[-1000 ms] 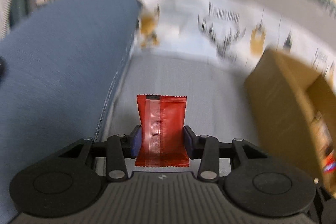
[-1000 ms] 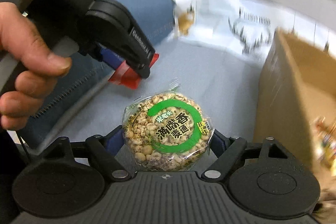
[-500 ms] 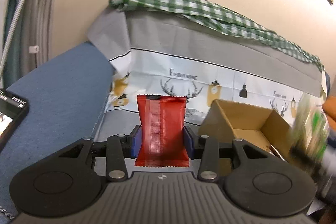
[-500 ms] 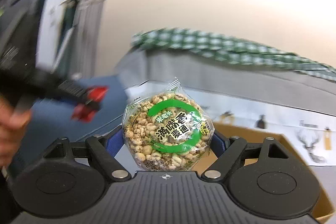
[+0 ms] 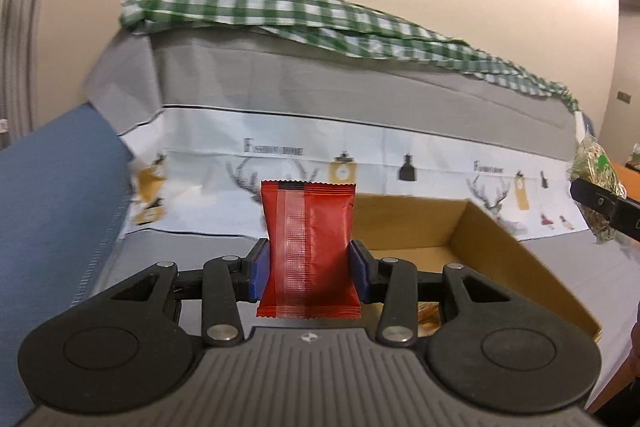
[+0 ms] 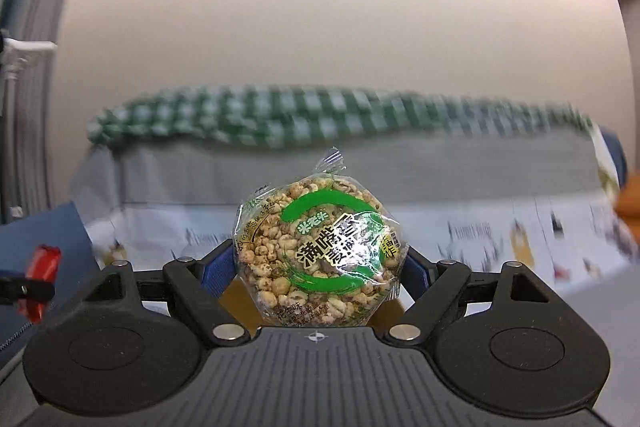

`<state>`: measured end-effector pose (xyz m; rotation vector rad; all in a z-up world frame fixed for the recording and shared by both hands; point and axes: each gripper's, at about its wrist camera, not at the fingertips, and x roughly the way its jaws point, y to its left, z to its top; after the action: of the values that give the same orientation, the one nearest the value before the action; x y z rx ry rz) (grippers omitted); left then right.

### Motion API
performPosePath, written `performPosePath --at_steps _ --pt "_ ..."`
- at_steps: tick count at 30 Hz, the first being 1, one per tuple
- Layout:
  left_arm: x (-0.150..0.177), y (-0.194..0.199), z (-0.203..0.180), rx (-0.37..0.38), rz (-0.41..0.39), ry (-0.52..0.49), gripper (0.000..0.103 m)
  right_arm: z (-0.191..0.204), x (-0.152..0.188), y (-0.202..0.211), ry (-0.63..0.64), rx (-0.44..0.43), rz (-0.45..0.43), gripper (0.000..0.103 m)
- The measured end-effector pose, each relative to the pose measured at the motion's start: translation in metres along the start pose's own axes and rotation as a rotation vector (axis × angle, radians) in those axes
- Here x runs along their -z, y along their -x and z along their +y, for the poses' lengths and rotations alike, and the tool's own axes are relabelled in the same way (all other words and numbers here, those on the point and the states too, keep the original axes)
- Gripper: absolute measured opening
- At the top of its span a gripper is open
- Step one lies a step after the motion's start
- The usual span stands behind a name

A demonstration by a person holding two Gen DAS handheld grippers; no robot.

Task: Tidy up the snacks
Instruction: 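Lift the nut cake with right tool while left tool lifts the red pack over the box, then open both tools to drop the red pack and nut cake into the box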

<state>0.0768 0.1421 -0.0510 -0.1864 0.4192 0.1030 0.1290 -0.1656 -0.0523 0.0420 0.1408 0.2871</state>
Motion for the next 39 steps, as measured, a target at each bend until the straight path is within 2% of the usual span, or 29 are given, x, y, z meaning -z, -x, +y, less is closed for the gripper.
performPosePath --at_steps 5,10,13,19,20,22,23,26,27,31,33,39 --pt "-0.003 -0.021 -0.031 0.038 -0.022 -0.005 0.046 -0.021 0.002 -0.017 -0.06 0.016 0.042 0.084" --pt "-0.004 -0.043 -0.062 0.079 -0.032 -0.025 0.046 -0.016 0.006 -0.03 -0.036 0.003 0.051 0.084" --pt "-0.006 -0.056 -0.078 0.101 -0.042 -0.046 0.046 -0.014 0.009 -0.021 -0.022 -0.008 0.05 0.084" --pt "-0.01 -0.073 -0.095 0.136 -0.053 -0.047 0.047 -0.008 0.007 -0.025 -0.006 -0.019 0.061 0.084" --pt "-0.01 -0.075 -0.096 0.162 -0.042 -0.038 0.047 -0.007 0.007 -0.025 -0.007 -0.021 0.062 0.084" --pt "-0.01 -0.079 -0.096 0.236 -0.005 -0.016 0.056 -0.007 0.007 -0.027 -0.014 -0.027 0.074 0.084" --pt "-0.009 -0.078 -0.098 0.232 -0.013 -0.015 0.062 -0.008 0.007 -0.029 -0.017 -0.026 0.088 0.084" --pt "-0.009 -0.075 -0.1 0.224 -0.038 -0.029 0.066 -0.009 0.011 -0.042 -0.035 -0.021 0.18 0.088" --pt "-0.009 -0.076 -0.098 0.223 -0.033 -0.02 0.067 -0.01 0.011 -0.044 -0.037 -0.012 0.195 0.092" --pt "-0.011 -0.076 -0.093 0.217 -0.024 -0.004 0.076 -0.01 0.011 -0.046 -0.043 0.0 0.211 0.098" --pt "-0.011 -0.072 -0.091 0.212 -0.033 -0.011 0.084 -0.009 0.011 -0.044 -0.034 0.007 0.21 0.101" --pt "0.0 -0.05 -0.087 0.167 -0.045 -0.057 0.086 -0.008 0.01 -0.035 -0.016 0.026 0.2 0.102"
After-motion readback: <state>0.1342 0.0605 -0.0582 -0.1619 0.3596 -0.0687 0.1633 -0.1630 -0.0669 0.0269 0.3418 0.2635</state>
